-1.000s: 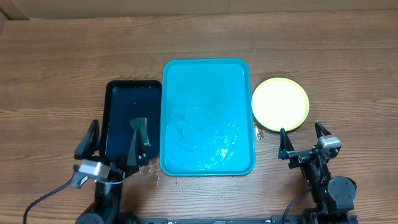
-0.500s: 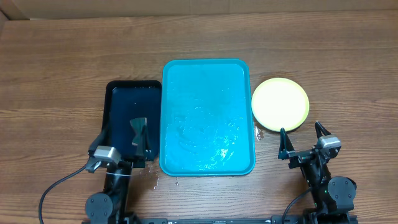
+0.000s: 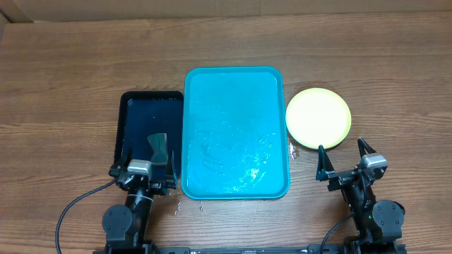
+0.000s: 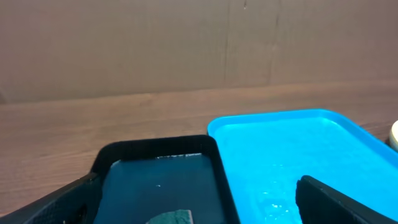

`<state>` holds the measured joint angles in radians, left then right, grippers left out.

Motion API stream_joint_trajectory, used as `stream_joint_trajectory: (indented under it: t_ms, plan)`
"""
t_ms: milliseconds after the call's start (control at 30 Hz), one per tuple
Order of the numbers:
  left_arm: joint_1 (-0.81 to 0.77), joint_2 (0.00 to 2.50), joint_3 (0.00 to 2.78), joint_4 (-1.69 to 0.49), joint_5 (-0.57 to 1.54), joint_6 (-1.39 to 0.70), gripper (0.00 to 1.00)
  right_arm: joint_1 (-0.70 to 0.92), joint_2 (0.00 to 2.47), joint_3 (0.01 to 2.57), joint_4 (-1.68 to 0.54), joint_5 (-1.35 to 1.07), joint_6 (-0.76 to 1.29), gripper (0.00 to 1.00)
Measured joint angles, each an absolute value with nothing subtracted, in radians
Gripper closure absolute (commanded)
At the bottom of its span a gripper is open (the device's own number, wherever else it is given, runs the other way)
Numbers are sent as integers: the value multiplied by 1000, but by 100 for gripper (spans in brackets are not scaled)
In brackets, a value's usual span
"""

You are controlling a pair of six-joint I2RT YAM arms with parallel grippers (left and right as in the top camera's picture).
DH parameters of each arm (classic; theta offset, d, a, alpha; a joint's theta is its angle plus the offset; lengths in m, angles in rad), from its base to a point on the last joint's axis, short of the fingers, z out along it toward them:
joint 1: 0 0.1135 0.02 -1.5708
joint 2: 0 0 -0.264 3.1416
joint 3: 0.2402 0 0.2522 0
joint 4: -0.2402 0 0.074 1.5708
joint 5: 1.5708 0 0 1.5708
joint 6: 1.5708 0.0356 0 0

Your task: Clean dirty plates on tray and stack at the side

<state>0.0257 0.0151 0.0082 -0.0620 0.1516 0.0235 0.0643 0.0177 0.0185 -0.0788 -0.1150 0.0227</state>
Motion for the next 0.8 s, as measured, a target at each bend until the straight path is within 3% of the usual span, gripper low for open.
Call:
stream_joint_trajectory:
  t_ms: [800]
  plan:
    - [26, 15, 8, -62, 152, 57, 0, 64, 18, 19, -80, -115, 23, 0]
